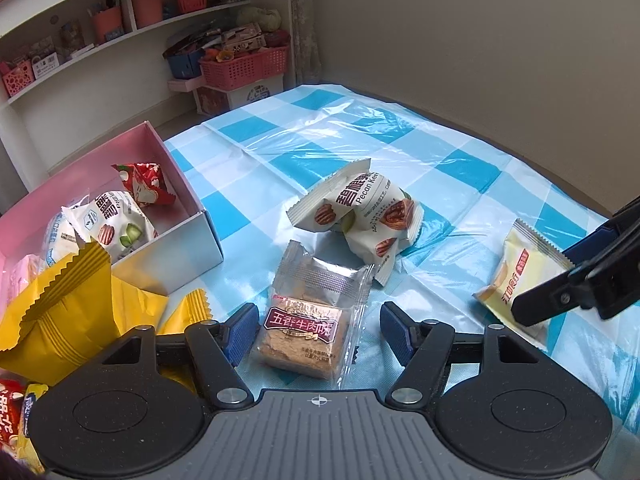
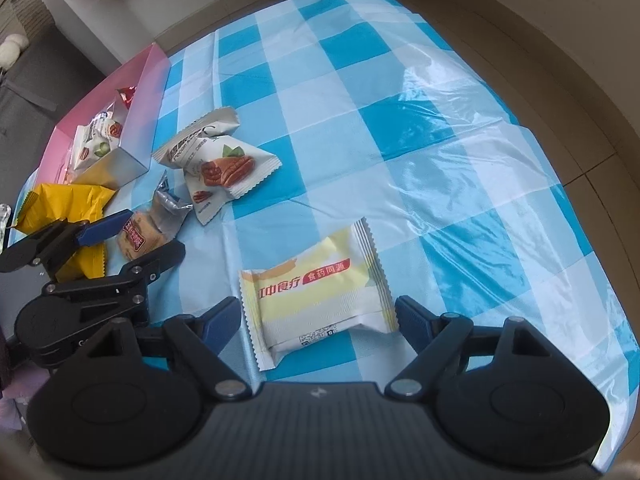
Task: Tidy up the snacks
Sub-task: 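Grasp the brown beef-jerky packet with the left gripper while the right gripper grasps the yellow-white cake packet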
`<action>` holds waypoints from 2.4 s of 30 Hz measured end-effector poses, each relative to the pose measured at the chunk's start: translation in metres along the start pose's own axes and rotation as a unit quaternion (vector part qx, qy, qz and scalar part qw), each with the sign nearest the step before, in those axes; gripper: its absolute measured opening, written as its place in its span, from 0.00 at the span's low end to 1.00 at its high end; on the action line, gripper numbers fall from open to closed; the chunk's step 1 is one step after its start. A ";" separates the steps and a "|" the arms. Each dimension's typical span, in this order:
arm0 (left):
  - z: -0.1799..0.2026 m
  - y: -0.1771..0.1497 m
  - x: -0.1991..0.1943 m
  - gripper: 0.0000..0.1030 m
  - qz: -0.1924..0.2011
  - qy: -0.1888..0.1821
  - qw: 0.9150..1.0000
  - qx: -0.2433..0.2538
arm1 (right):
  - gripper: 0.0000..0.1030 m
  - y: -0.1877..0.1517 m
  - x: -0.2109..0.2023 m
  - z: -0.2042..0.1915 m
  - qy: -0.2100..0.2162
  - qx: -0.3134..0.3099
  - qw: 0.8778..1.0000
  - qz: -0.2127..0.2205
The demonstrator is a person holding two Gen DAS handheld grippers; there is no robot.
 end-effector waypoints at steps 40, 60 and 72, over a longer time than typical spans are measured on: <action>-0.002 -0.009 -0.014 0.38 -0.016 0.011 1.000 -0.013 | 0.62 0.008 0.007 -0.033 -0.059 -0.162 0.984 0.036; 0.006 -0.032 -0.026 0.38 -0.048 0.005 0.999 -0.003 | 0.62 0.005 0.007 -0.041 -0.057 -0.166 0.984 0.031; -0.004 -0.036 -0.055 0.37 -0.034 -0.006 0.999 -0.033 | 0.62 0.018 -0.015 -0.066 -0.038 -0.169 0.983 0.063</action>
Point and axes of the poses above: each gripper's, at about its wrist camera, not at the fingertips, and x roughly the way its jaws point, z to its right, y to its top, the point moved 6 cm from there along x, roughly the way its jaws point, and after that the axes turned 8 degrees about -z, right-handed, at the moved point
